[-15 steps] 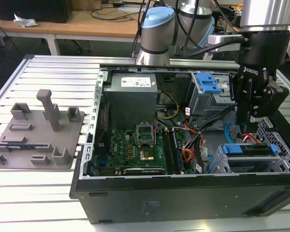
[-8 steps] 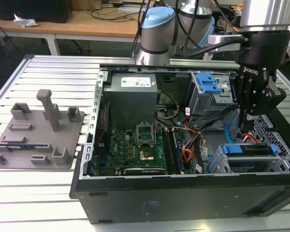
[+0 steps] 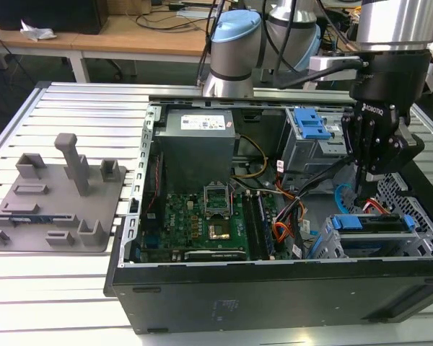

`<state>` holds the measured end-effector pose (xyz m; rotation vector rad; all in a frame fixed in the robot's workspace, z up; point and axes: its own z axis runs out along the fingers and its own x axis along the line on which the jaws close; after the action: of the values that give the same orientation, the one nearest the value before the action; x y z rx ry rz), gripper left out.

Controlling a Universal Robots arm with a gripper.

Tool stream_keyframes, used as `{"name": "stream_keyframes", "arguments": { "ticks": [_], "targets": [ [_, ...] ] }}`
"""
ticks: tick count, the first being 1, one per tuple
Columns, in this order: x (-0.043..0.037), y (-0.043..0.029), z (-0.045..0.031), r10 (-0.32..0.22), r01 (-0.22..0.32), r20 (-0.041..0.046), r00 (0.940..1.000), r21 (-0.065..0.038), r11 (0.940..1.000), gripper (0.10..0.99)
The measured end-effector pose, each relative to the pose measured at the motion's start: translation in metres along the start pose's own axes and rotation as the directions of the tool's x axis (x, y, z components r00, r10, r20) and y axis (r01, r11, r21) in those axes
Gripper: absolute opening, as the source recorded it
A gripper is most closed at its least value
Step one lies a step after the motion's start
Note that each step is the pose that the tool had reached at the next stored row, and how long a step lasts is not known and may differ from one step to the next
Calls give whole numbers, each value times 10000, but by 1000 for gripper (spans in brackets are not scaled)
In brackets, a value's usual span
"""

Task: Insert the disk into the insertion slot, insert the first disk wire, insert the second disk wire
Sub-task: 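Insert the second disk wire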

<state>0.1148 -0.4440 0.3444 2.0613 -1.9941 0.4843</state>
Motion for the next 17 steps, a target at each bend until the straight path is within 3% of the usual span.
{"name": "stream_keyframes", "arguments": {
  "ticks": [5,7,10,12,16,17],
  "targets": [
    [-4,-11,14,-2,2,3,10000,-9,10000,161],
    [-3,-74,17,-43,43,6,10000,-102,9999,161],
    [0,-253,30,-151,151,20,9999,-359,9992,161],
    [18,-271,38,-159,161,52,9999,-392,9991,161],
    [53,-270,51,-107,129,578,9983,-381,9992,161],
    [64,-269,55,-90,120,778,9969,-376,9992,161]
  ]
}}
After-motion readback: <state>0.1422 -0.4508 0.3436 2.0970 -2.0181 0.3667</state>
